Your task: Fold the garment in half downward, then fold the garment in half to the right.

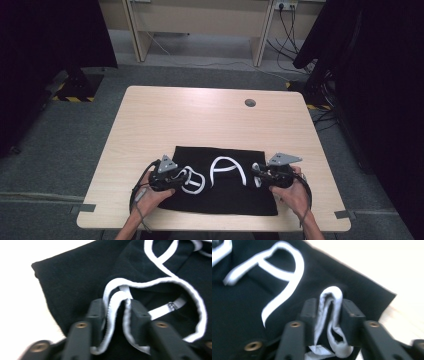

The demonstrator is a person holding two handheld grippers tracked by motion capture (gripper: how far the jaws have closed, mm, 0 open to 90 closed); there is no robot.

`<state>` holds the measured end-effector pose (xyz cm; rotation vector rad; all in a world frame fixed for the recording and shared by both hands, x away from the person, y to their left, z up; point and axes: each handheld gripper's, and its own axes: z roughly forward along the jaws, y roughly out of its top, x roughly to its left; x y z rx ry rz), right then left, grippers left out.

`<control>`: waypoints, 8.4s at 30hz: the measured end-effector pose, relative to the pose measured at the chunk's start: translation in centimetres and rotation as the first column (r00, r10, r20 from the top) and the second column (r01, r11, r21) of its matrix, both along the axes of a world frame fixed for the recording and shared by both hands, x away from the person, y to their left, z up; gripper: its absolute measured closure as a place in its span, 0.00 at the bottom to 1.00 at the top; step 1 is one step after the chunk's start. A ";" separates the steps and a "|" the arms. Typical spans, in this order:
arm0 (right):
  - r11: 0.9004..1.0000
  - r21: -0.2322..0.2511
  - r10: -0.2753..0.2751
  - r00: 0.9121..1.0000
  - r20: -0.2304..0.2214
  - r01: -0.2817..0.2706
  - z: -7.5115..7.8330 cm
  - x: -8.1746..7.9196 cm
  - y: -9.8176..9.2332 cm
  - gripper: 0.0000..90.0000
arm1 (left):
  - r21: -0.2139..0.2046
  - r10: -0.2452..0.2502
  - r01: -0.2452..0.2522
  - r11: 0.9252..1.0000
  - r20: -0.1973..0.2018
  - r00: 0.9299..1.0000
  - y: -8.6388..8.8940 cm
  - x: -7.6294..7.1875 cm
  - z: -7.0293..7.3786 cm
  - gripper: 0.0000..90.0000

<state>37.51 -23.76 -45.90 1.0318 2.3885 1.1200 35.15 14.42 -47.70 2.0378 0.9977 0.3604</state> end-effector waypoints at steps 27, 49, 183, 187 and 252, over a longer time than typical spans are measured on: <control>0.991 -0.038 0.125 0.989 -0.082 -0.128 2.4 3.5 2.1 0.95 | -0.072 -0.052 0.053 0.996 0.019 0.998 -2.8 3.5 2.1 0.92; 0.989 0.020 0.145 0.988 0.059 -0.146 3.2 -4.7 -0.4 0.95 | -0.064 -0.161 0.168 0.984 0.097 0.982 -0.9 -4.9 2.9 0.93; 0.998 -0.053 -0.039 0.998 -0.042 0.036 -1.4 -0.9 -4.9 0.42 | 0.075 -0.031 0.028 0.997 0.031 0.999 -5.2 -3.3 -0.6 0.21; 0.998 -0.056 -0.041 0.998 -0.041 0.038 -1.4 -1.0 -4.9 0.42 | 0.067 -0.034 0.033 0.997 0.027 0.999 -5.1 -3.2 -0.6 0.20; 0.998 -0.060 -0.039 0.998 -0.045 0.036 -1.3 -0.9 -6.1 0.42 | 0.050 -0.091 0.090 0.995 0.014 0.996 -7.0 -3.0 -0.3 0.86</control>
